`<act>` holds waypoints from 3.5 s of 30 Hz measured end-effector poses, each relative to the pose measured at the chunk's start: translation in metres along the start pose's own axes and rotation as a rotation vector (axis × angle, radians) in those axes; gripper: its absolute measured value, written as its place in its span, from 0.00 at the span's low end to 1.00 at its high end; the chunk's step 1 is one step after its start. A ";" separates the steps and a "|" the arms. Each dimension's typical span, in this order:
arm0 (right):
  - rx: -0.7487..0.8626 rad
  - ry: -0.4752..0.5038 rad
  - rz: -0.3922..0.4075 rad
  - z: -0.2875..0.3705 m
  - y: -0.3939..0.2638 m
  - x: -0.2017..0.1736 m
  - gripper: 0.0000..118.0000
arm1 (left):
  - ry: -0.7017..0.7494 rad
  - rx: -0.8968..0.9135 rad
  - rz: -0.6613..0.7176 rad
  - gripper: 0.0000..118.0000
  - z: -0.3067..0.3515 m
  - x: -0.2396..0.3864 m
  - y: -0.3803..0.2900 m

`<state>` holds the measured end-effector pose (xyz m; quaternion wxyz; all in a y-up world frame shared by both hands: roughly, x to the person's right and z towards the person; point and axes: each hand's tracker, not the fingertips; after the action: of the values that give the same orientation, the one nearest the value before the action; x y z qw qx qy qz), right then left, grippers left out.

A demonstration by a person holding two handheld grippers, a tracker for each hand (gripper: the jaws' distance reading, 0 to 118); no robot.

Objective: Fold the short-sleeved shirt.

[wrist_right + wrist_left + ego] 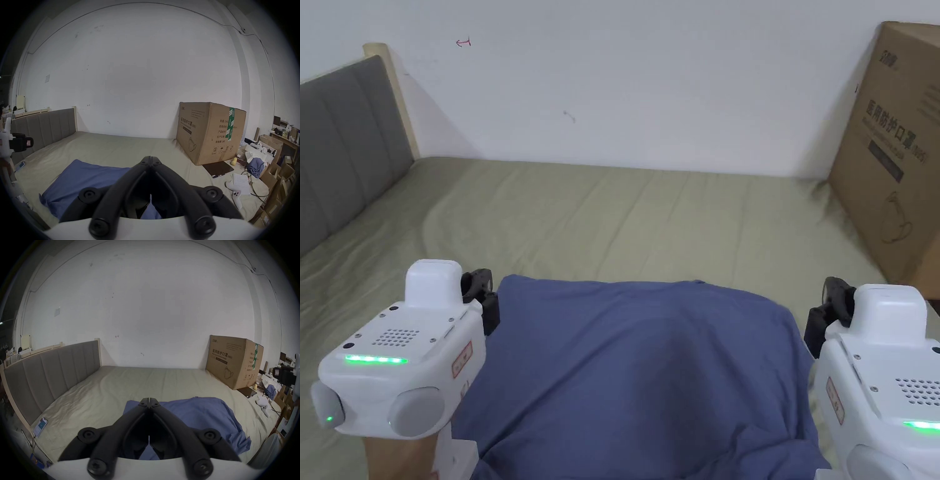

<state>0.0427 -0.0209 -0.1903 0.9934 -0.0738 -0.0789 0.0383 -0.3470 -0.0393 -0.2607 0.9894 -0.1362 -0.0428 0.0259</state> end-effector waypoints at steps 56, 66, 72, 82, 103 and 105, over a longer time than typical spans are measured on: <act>-0.738 0.081 -0.153 -0.029 -0.185 0.043 0.06 | 0.100 -0.667 0.211 0.05 -0.027 -0.085 -0.136; -0.571 0.088 -0.154 -0.087 -0.105 0.045 0.05 | 0.108 -0.538 0.304 0.05 -0.079 -0.088 -0.085; -0.600 0.058 -0.151 -0.158 -0.107 0.043 0.05 | 0.126 -0.551 0.263 0.05 -0.148 -0.078 -0.071; -0.789 0.012 -0.138 -0.256 -0.164 0.038 0.05 | 0.161 -0.741 0.147 0.04 -0.250 -0.076 -0.121; -0.274 0.087 -0.101 -0.120 -0.012 0.039 0.77 | -0.022 -0.253 0.120 0.72 -0.114 -0.027 0.022; -0.189 0.070 -0.078 -0.094 0.002 0.033 0.77 | -0.015 -0.173 0.081 0.72 -0.093 -0.018 0.030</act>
<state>0.0906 -0.0294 -0.2772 0.9849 -0.1655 -0.0503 -0.0104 -0.3578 -0.0366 -0.3591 0.9718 -0.2225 -0.0470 0.0630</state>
